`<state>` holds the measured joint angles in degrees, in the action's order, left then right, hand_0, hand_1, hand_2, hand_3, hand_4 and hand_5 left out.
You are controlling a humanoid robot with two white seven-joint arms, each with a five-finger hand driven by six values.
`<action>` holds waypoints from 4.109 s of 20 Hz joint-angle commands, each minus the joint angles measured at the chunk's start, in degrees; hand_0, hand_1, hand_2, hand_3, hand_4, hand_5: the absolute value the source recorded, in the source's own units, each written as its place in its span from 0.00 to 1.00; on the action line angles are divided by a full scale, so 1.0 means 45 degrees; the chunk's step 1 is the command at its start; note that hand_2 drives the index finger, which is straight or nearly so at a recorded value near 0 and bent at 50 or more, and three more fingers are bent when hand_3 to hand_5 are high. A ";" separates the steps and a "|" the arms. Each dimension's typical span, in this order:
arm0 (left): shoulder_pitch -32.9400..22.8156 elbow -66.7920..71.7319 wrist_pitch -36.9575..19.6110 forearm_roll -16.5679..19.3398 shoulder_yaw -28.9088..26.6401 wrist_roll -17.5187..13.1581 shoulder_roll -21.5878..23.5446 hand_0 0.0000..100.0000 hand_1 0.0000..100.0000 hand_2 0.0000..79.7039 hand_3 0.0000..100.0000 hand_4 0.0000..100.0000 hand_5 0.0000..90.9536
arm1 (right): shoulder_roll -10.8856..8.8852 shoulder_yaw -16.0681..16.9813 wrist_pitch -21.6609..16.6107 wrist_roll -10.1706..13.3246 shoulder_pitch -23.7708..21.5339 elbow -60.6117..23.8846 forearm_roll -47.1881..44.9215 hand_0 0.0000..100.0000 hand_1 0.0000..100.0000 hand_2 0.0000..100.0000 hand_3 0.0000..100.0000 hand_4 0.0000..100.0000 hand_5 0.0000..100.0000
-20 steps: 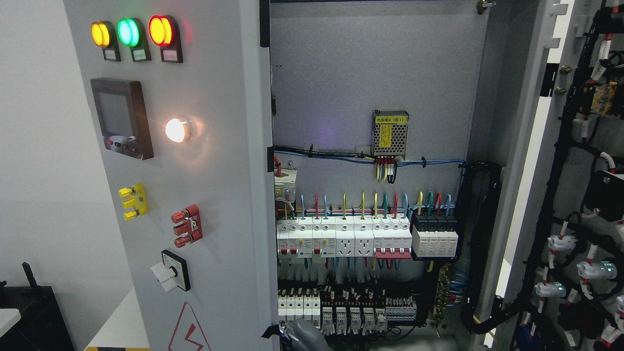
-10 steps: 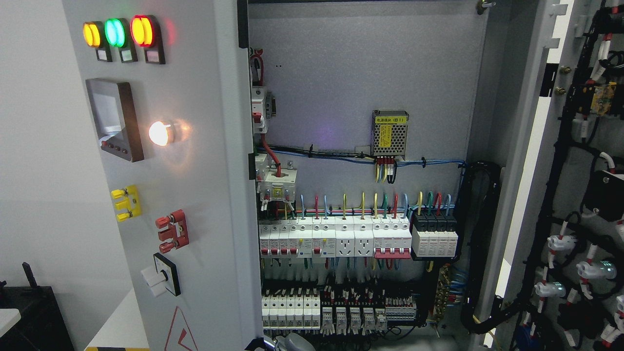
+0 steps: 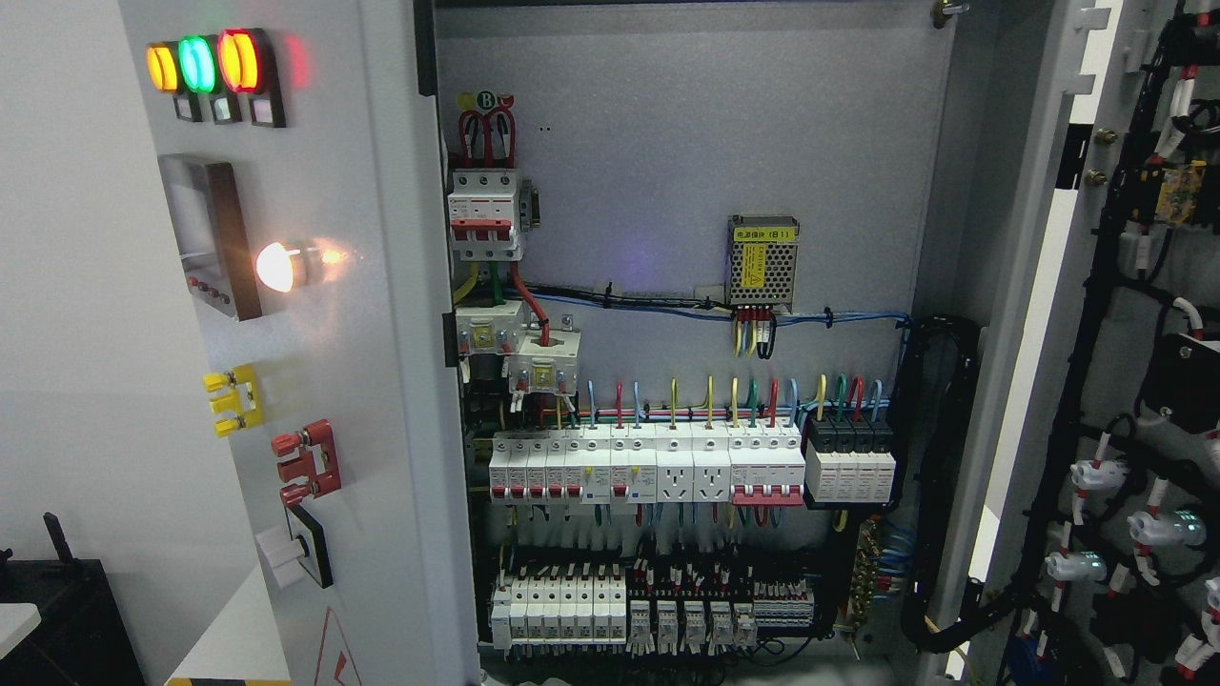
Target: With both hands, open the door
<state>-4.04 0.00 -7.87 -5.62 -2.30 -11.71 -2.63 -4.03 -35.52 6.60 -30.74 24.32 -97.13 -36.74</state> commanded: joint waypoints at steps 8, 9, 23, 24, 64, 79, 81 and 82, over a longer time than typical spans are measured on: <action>0.0000 0.0000 0.0010 0.0000 0.0003 0.0004 -0.0001 0.00 0.00 0.00 0.00 0.03 0.00 | 0.0036 -0.1013 0.0036 -0.0004 -0.0131 -0.0213 0.0020 0.00 0.00 0.00 0.00 0.00 0.00; 0.0000 0.0000 -0.0009 0.0000 0.0003 0.0004 0.0018 0.00 0.00 0.00 0.00 0.03 0.00 | 0.0036 -0.1033 0.0036 -0.0004 -0.0131 -0.0213 0.0020 0.00 0.00 0.00 0.00 0.00 0.00; 0.0000 0.0000 0.0010 0.0000 0.0003 0.0004 -0.0001 0.00 0.00 0.00 0.00 0.03 0.00 | 0.0700 -0.1326 0.0837 0.0035 0.0006 -0.0213 0.0118 0.00 0.00 0.00 0.00 0.00 0.00; 0.0000 0.0000 0.0010 0.0000 0.0003 0.0004 -0.0001 0.00 0.00 0.00 0.00 0.03 0.00 | 0.0778 -0.1326 0.0837 0.0035 0.0025 -0.0213 0.0137 0.00 0.00 0.00 0.00 0.00 0.00; 0.0000 0.0000 0.0010 0.0000 -0.0016 0.0004 -0.0001 0.00 0.00 0.00 0.00 0.03 0.00 | 0.2302 -0.2538 0.1892 0.0171 0.1041 0.0002 0.1562 0.00 0.00 0.00 0.00 0.00 0.00; -0.0155 -0.0504 0.0010 0.0156 0.0858 0.0004 -0.0060 0.00 0.00 0.00 0.00 0.03 0.00 | 0.0799 -0.0527 0.0643 0.1206 0.0027 0.0861 0.3006 0.00 0.00 0.00 0.00 0.00 0.00; -0.0893 -0.2255 0.0010 0.0156 0.1310 -0.0015 -0.0021 0.00 0.00 0.00 0.00 0.03 0.00 | 0.0565 -0.0273 0.0059 0.1342 -0.0363 0.1036 0.3125 0.00 0.00 0.00 0.00 0.00 0.00; -0.1420 -0.3425 0.0010 0.0175 0.1350 -0.0015 0.0037 0.00 0.00 0.00 0.00 0.03 0.00 | 0.0409 -0.0252 -0.0273 0.1440 -0.0578 0.1134 0.3126 0.00 0.00 0.00 0.00 0.00 0.00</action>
<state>-5.49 -2.04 -7.89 -5.19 -0.74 -11.71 -2.70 2.22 -41.89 8.57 -25.50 25.28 -95.06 -24.86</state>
